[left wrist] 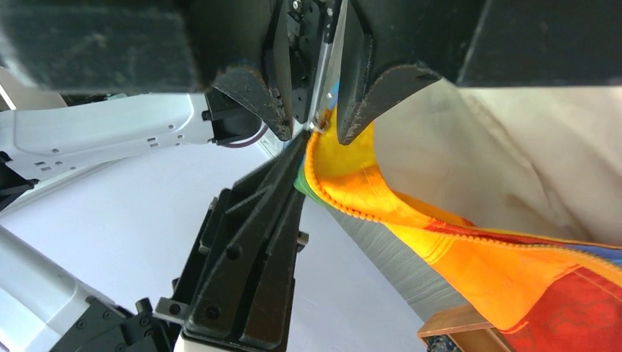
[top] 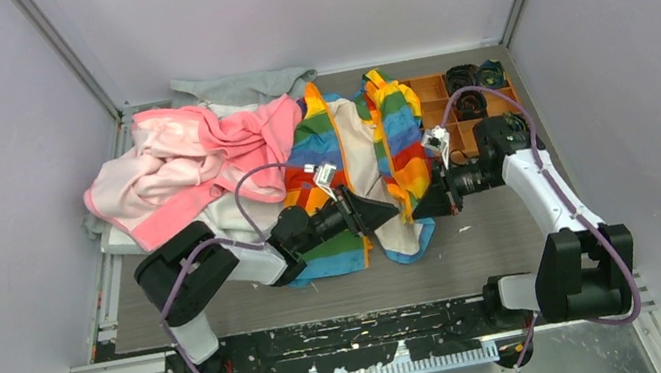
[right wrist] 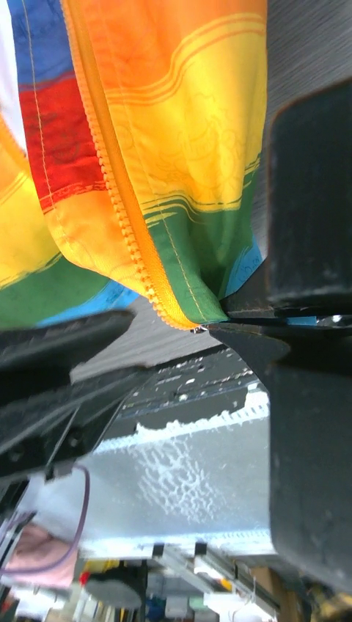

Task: Zip up the jacket
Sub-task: Adjust the zipper on the jacket.

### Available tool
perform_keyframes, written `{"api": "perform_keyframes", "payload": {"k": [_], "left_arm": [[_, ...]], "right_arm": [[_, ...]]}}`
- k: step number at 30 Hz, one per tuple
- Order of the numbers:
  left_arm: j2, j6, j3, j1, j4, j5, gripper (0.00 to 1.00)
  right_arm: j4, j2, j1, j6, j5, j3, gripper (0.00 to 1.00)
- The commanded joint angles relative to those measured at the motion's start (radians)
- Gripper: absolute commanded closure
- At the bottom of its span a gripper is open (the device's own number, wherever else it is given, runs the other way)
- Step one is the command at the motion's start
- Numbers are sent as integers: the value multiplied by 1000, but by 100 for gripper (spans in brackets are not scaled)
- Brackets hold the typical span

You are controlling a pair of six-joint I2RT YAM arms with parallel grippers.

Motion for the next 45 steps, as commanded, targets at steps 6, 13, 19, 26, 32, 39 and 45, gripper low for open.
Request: {"api": "perform_keyframes", "payload": {"k": [6, 13, 19, 26, 32, 39, 45], "left_arm": [[-312, 232, -108, 4, -336, -102, 70], [-525, 365, -134, 4, -676, -173, 69], [-602, 370, -158, 4, -720, -175, 69], [-609, 340, -194, -10, -697, -159, 70], [-570, 312, -239, -23, -613, -166, 71], [-545, 300, -253, -27, -573, -168, 71], [-548, 297, -262, -30, -565, -176, 71]], "right_arm": [[-47, -72, -26, 24, 482, 154, 99], [-122, -104, -32, -6, 832, 275, 99], [-108, -46, 84, -22, 910, 173, 99], [38, 77, 286, 105, 878, 79, 99], [51, 190, 356, 135, 887, 88, 98], [61, 211, 365, 143, 897, 50, 97], [60, 238, 367, 145, 905, 32, 93]]}}
